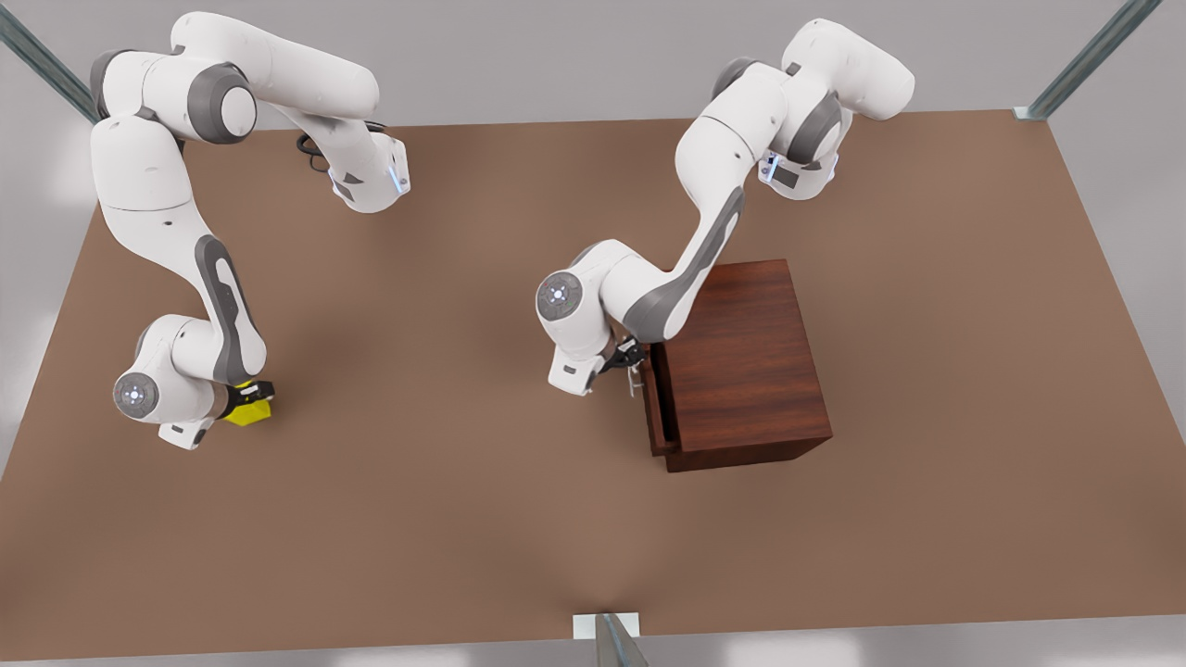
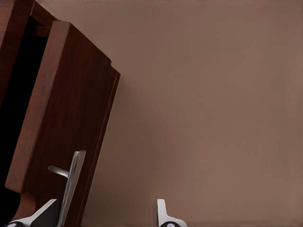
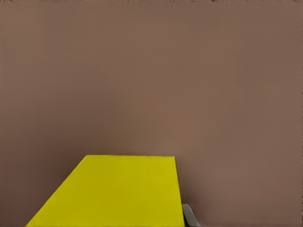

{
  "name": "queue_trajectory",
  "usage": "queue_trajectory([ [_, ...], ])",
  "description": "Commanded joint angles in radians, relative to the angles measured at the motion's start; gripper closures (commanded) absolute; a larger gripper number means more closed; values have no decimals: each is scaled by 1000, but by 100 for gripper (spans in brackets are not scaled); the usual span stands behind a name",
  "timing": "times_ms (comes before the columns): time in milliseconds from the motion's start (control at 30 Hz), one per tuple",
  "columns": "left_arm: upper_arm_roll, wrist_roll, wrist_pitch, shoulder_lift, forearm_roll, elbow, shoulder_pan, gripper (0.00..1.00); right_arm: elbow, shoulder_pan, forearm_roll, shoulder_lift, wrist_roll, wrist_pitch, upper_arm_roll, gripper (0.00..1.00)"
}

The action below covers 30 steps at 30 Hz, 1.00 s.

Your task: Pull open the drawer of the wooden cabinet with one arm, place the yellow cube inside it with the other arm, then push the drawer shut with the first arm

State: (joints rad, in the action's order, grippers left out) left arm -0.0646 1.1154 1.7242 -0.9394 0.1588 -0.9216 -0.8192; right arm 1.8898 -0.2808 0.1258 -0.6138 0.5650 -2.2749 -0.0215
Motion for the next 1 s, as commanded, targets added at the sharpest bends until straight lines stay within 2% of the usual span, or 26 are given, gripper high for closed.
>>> queue_trajectory([
  [0,0,-68,23,-1,1,6,-1,0,-1,0,0,2,33,-9,0,30],
  [67,-1,-68,23,-1,1,6,-8,0,-8,0,0,11,41,3,2,34],
  [400,-7,-60,21,-1,1,7,-38,0,-86,18,-2,8,64,28,37,36],
  [767,-11,-36,24,-1,-2,7,-66,0,-201,115,-6,-4,67,57,69,36],
  [967,-14,103,58,5,-12,69,-106,0,-222,124,-6,-6,73,71,75,36],
])
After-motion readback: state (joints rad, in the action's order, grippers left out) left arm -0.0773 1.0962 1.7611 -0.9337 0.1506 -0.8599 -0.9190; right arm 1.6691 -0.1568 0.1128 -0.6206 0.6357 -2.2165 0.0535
